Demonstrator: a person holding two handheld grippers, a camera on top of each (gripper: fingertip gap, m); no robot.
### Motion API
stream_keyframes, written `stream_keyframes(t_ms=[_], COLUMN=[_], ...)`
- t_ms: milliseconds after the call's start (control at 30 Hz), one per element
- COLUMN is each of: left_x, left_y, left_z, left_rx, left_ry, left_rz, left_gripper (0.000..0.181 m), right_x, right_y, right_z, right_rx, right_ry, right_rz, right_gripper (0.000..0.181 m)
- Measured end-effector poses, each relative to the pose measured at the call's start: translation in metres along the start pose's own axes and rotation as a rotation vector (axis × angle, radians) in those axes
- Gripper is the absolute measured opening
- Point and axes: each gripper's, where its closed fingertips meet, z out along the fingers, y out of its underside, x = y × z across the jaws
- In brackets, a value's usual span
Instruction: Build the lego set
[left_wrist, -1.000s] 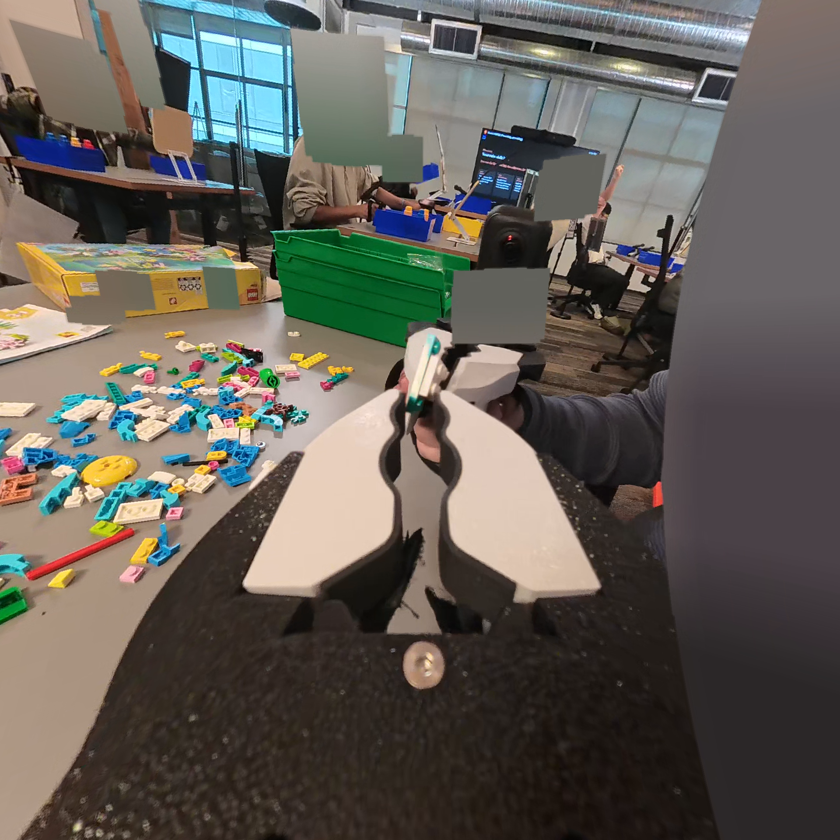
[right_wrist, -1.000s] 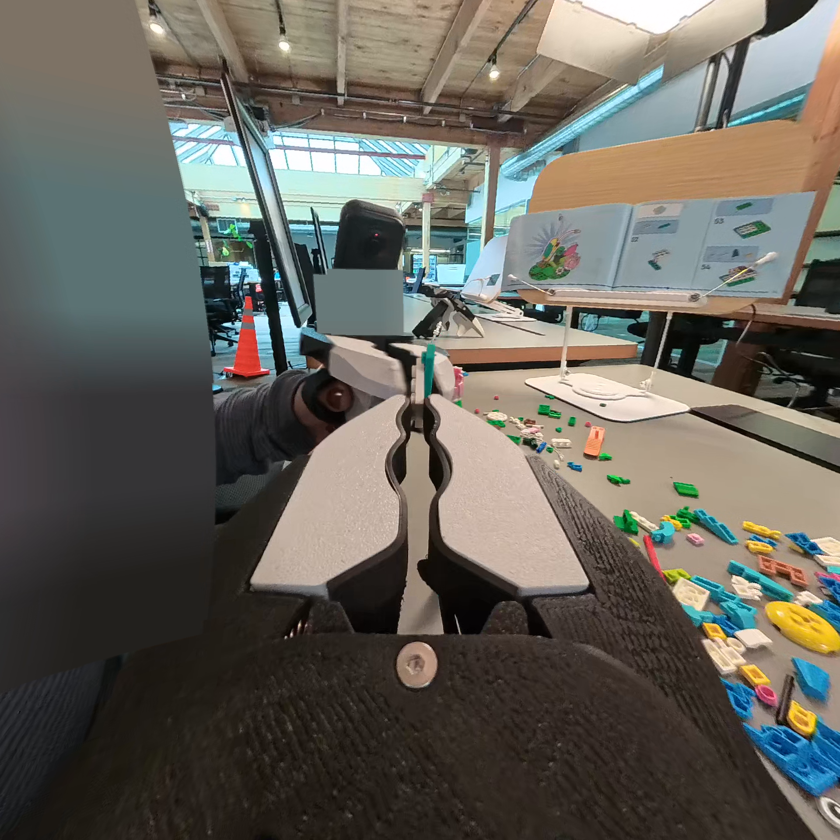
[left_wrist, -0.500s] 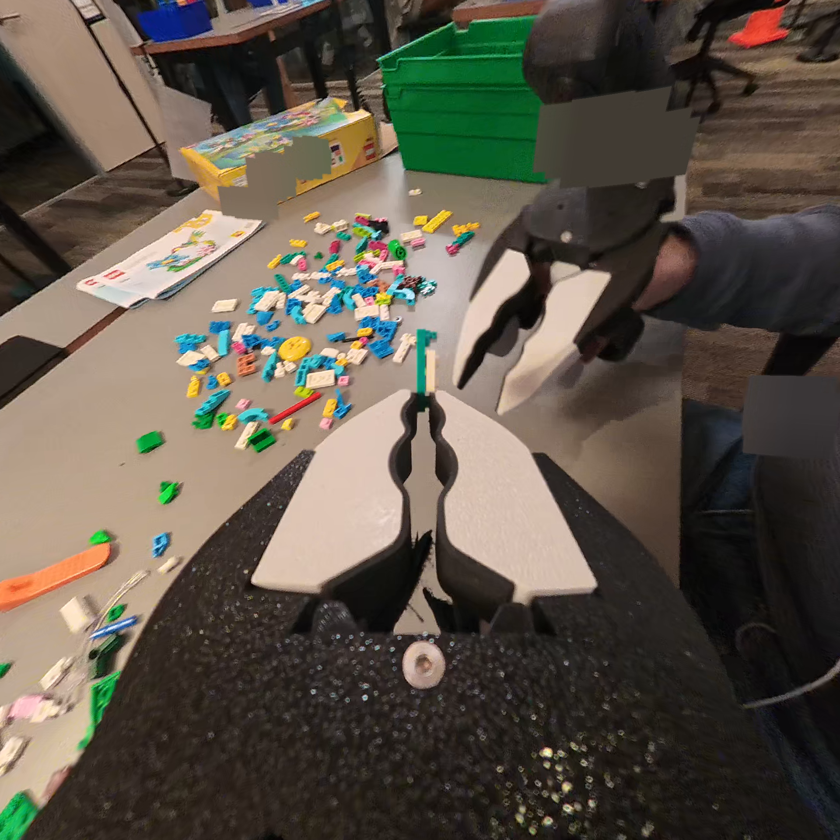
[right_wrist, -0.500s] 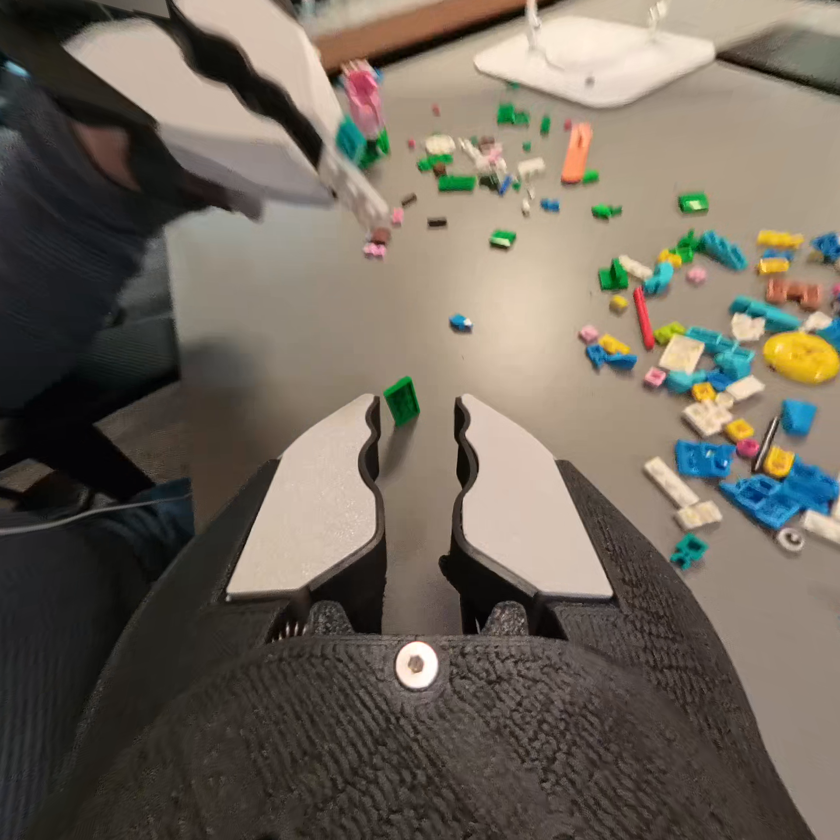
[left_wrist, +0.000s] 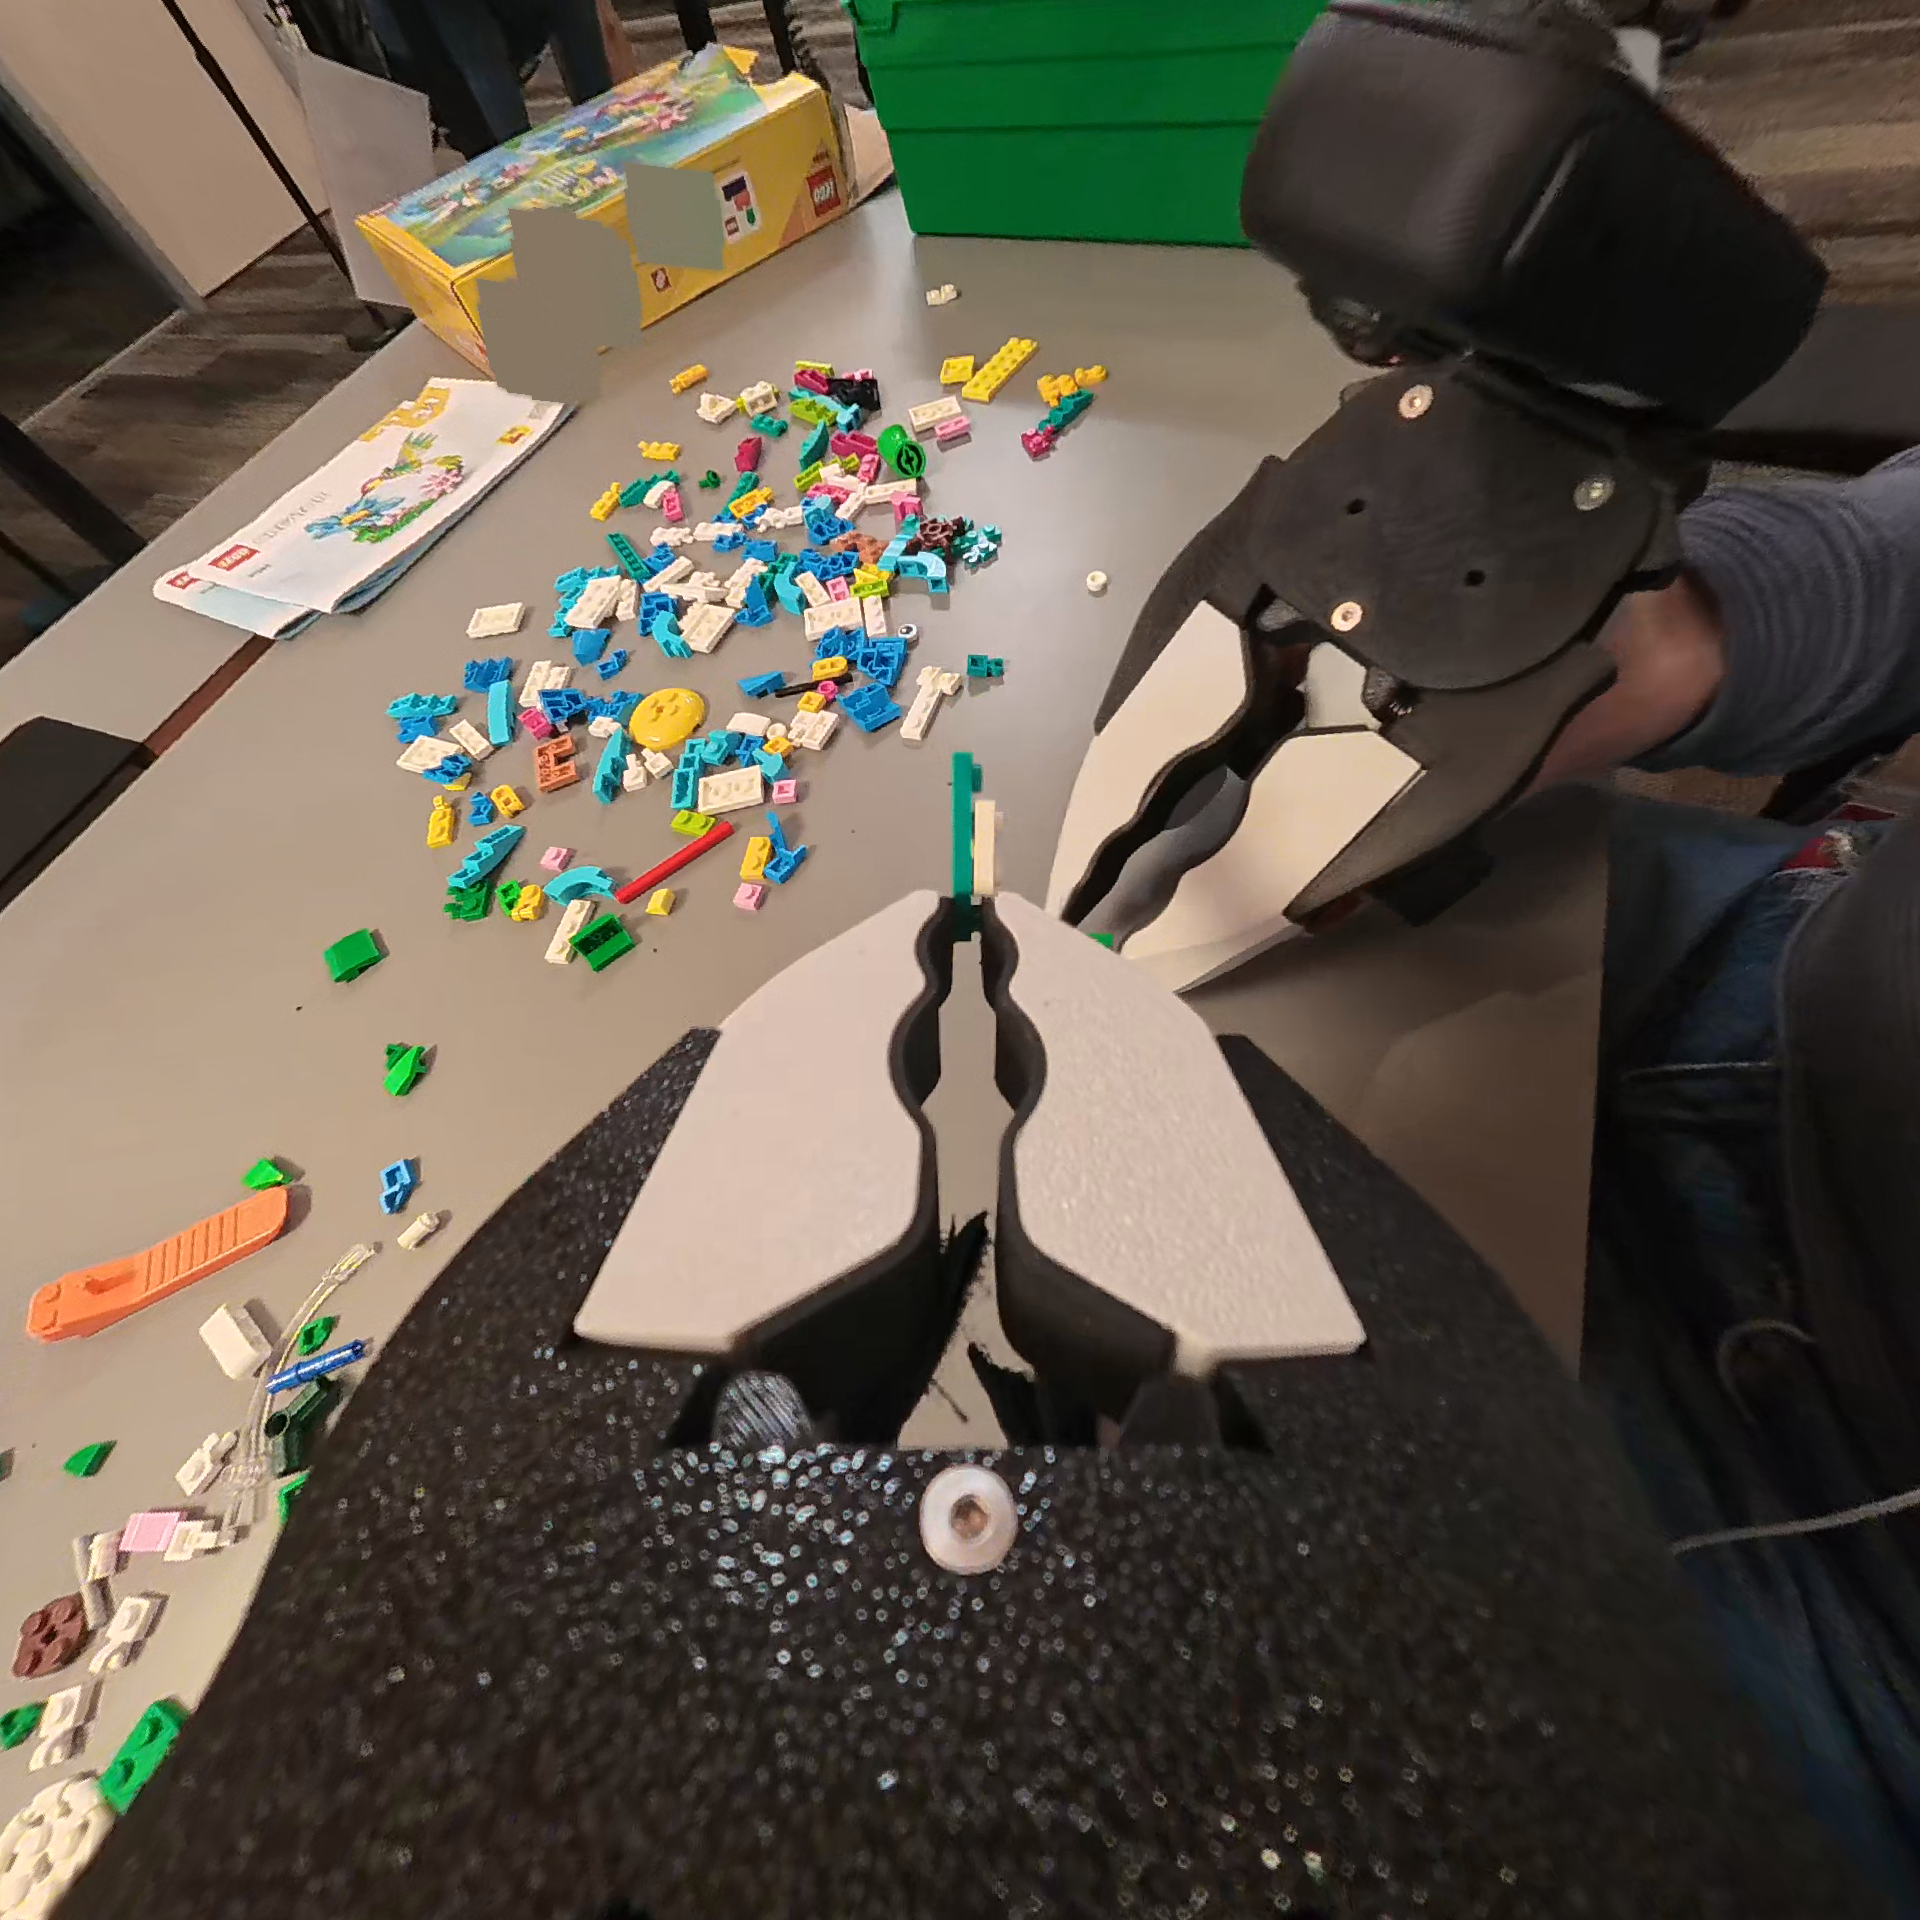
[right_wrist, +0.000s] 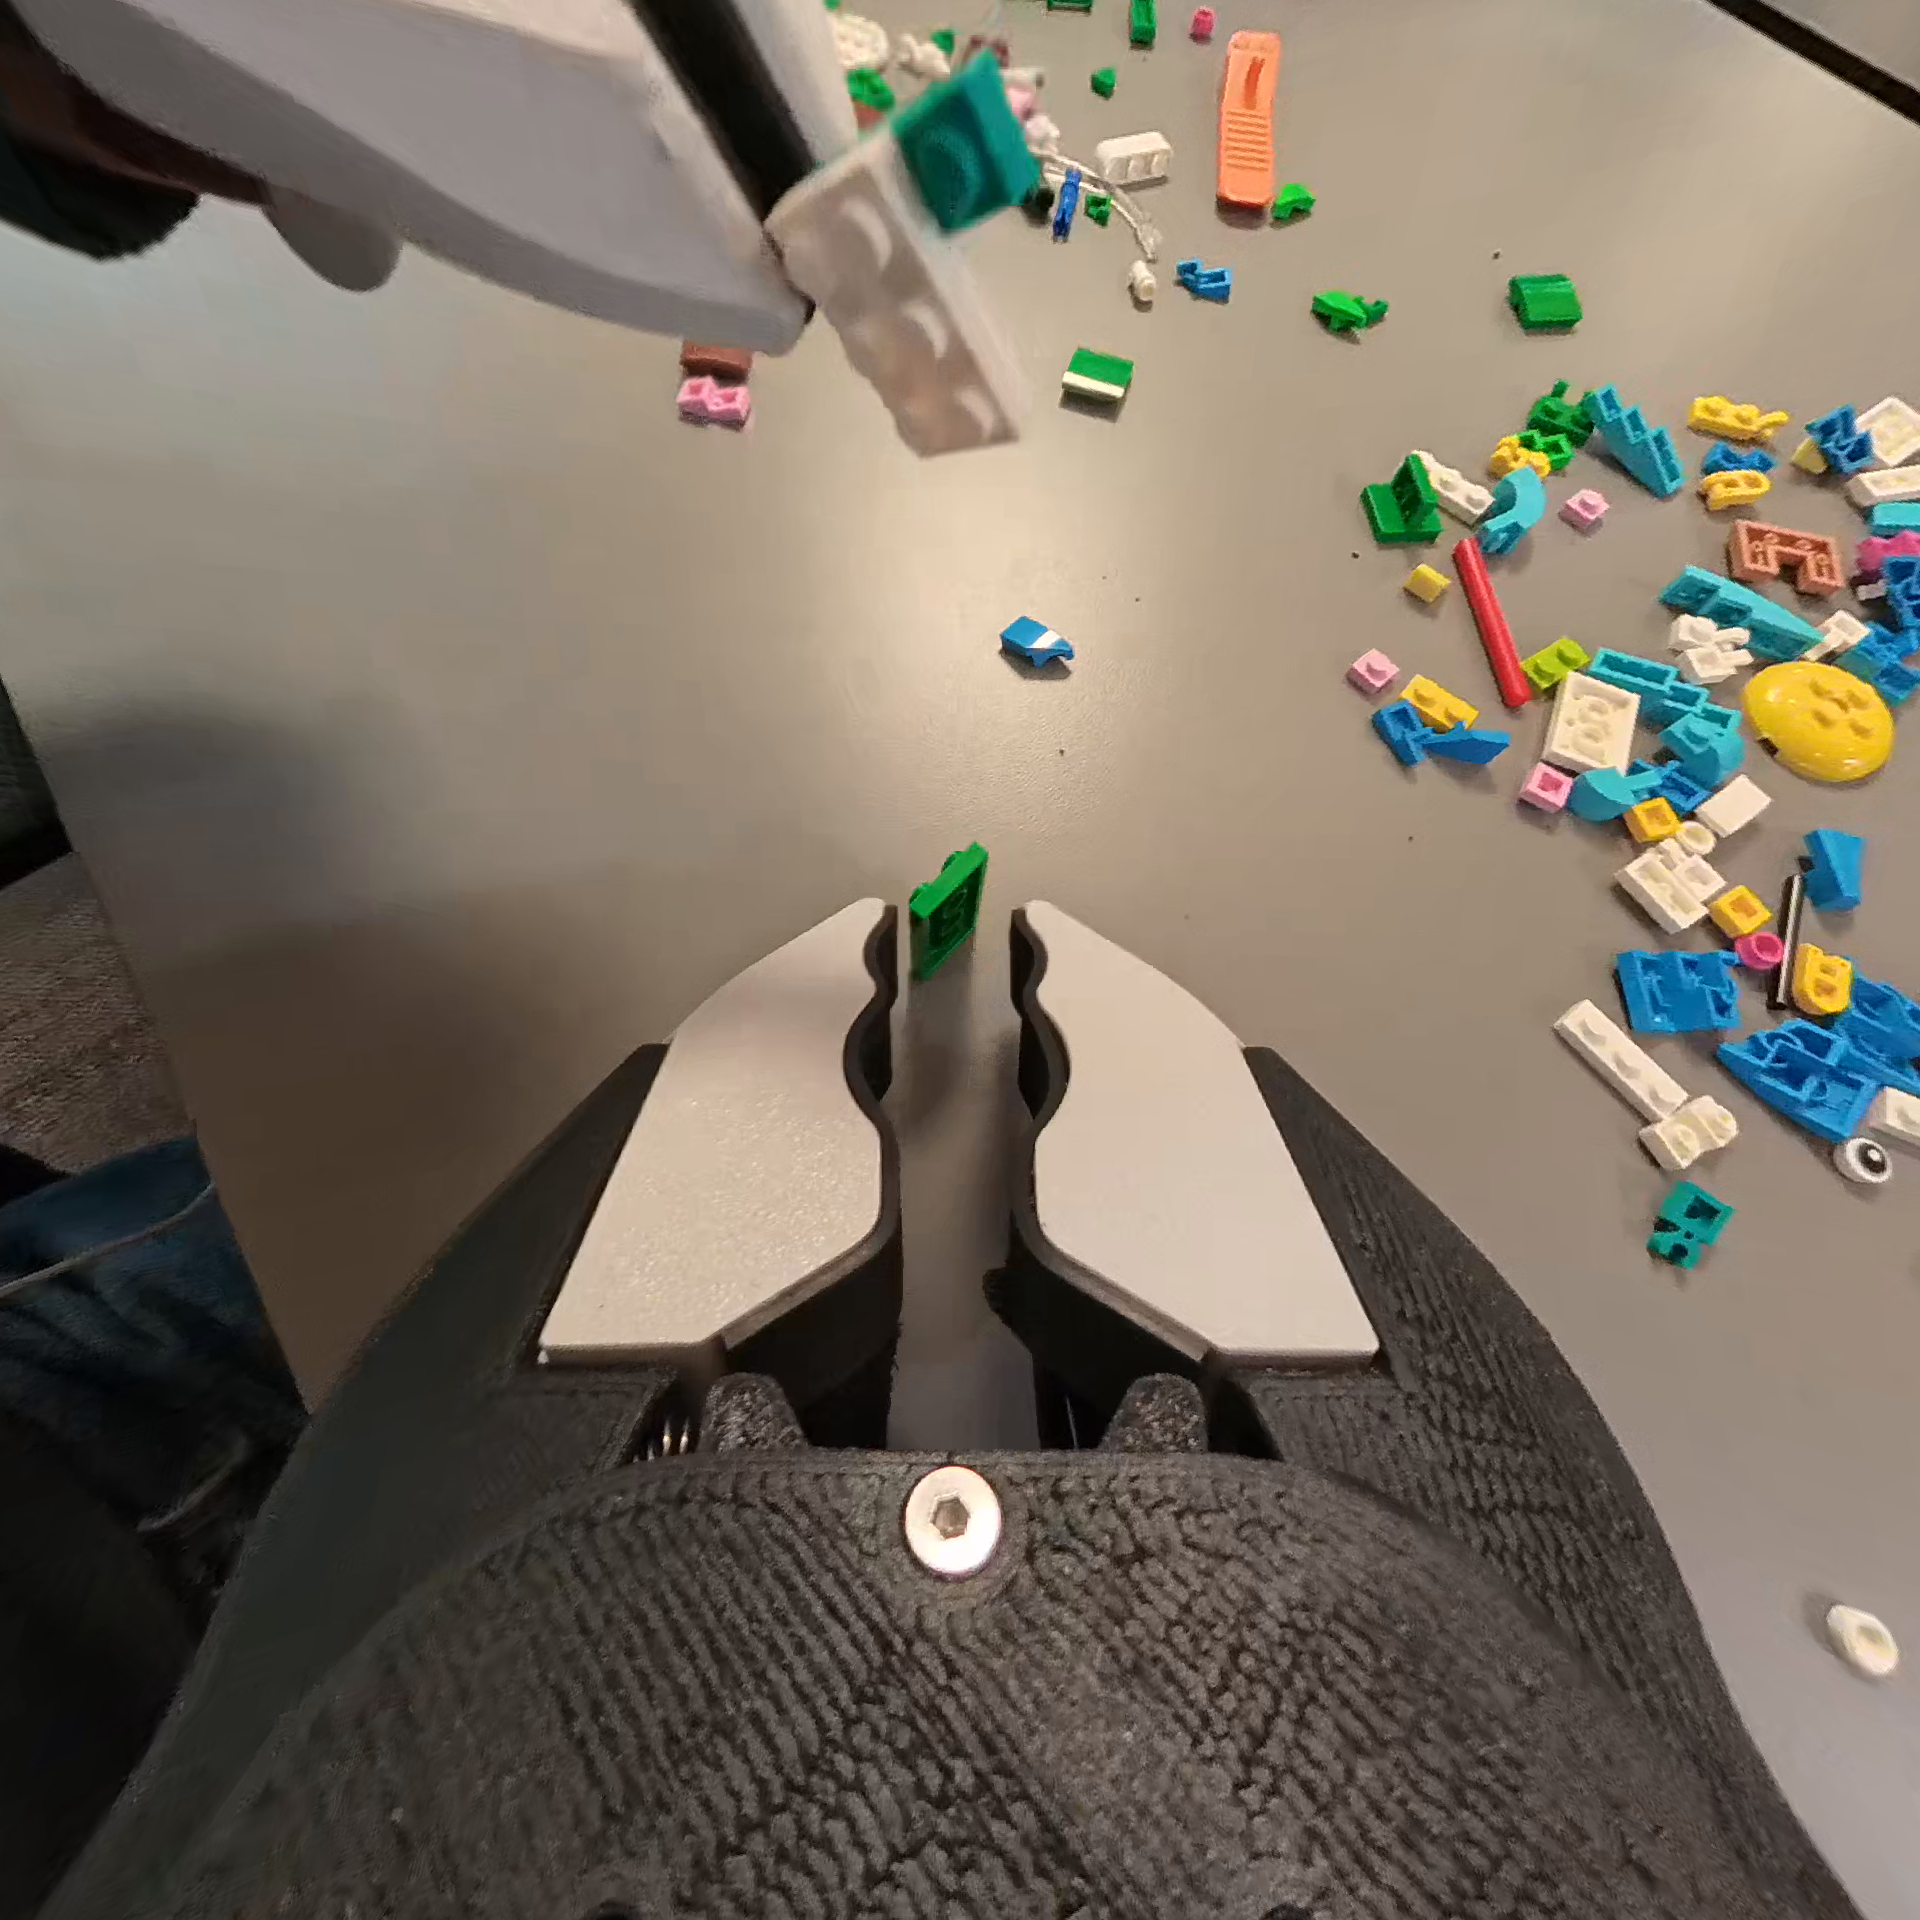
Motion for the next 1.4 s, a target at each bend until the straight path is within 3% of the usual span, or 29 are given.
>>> stream_keyframes(t_ms=[33, 133, 333, 533, 733, 1100, 1400], left_x=[0.000, 0.002, 0.011, 0.024, 0.033, 0.040, 0.041], left_y=[0.001, 0.002, 0.007, 0.014, 0.022, 0.023, 0.026], left_z=[0.000, 0.000, -0.002, 0.004, 0.013, 0.021, 0.028], left_rx=[-0.006, -0.016, -0.019, -0.037, -0.063, -0.081, -0.114], left_ry=[0.000, 0.010, 0.097, 0.199, 0.261, 0.274, 0.280], left_rz=[0.005, 0.012, 0.013, 0.003, -0.010, 0.011, 0.030], left_gripper=[0.004, 0.004, 0.004, 0.004, 0.004, 0.004, 0.004], right_x=[0.000, 0.003, 0.008, 0.011, 0.010, 0.017, 0.020], right_y=[-0.001, -0.008, -0.004, -0.001, 0.013, 0.020, 0.015], right_z=[0.001, 0.000, -0.011, -0.026, -0.021, -0.019, -0.022], right_rx=[0.003, 0.044, 0.060, 0.105, 0.032, 0.000, 0.046], right_ry=[-0.016, -0.073, -0.408, -0.698, -0.702, -0.675, -0.662], right_rz=[0.007, -0.011, -0.280, -0.339, -0.456, -0.500, -0.483], right_gripper=[0.019, 0.004, 0.004, 0.003, 0.003, 0.004, 0.024])
